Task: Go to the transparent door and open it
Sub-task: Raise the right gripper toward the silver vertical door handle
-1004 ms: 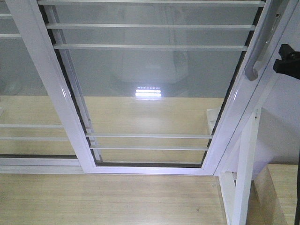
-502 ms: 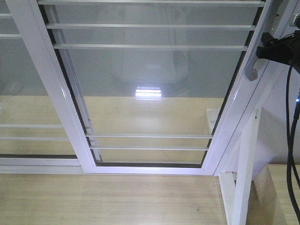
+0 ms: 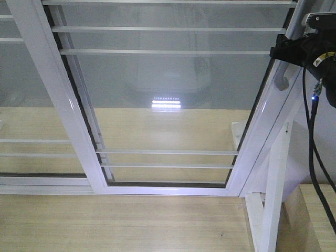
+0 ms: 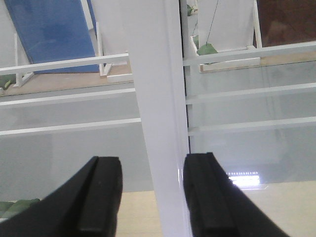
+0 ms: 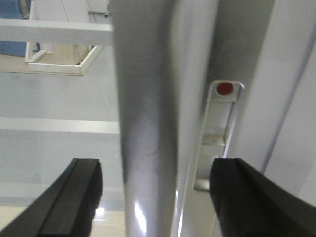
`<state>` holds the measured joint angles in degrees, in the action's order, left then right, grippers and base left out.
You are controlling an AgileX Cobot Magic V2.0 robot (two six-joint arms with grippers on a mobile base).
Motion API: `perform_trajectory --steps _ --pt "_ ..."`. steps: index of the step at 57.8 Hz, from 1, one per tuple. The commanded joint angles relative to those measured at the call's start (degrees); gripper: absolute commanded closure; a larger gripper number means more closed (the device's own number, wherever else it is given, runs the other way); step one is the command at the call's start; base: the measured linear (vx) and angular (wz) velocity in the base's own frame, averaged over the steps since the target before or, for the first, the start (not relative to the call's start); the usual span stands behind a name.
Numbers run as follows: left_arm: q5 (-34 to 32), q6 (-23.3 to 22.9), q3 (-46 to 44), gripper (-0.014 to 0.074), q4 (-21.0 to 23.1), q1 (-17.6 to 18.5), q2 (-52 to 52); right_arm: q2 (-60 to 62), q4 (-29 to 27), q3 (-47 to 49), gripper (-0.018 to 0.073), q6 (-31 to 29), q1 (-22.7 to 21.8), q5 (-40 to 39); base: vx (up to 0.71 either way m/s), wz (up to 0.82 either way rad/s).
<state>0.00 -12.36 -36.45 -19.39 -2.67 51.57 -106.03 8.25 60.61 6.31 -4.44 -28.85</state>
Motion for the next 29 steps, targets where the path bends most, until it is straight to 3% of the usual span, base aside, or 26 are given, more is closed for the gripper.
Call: perform_trajectory --steps 1,8,18,29 --pt "-4.0 0.0 -1.9 0.0163 0.0 -0.1 -0.3 2.8 -3.3 2.1 0.0167 -2.7 -0.2 -3.9 0.0 0.0" --pt "-4.0 0.0 -1.9 0.0163 0.0 -0.1 -0.3 2.8 -4.5 2.1 0.0349 -6.3 -0.2 -4.3 0.0 0.0" --pt "-4.0 0.0 -1.9 0.0163 0.0 -0.1 -0.3 2.8 -4.3 2.1 0.0575 -4.0 -0.2 -4.7 0.0 0.0" --pt "-4.0 0.0 -1.9 0.0163 0.0 -0.1 -0.3 1.0 -2.6 2.1 0.0571 -0.6 -0.2 -9.4 0.0 0.0"
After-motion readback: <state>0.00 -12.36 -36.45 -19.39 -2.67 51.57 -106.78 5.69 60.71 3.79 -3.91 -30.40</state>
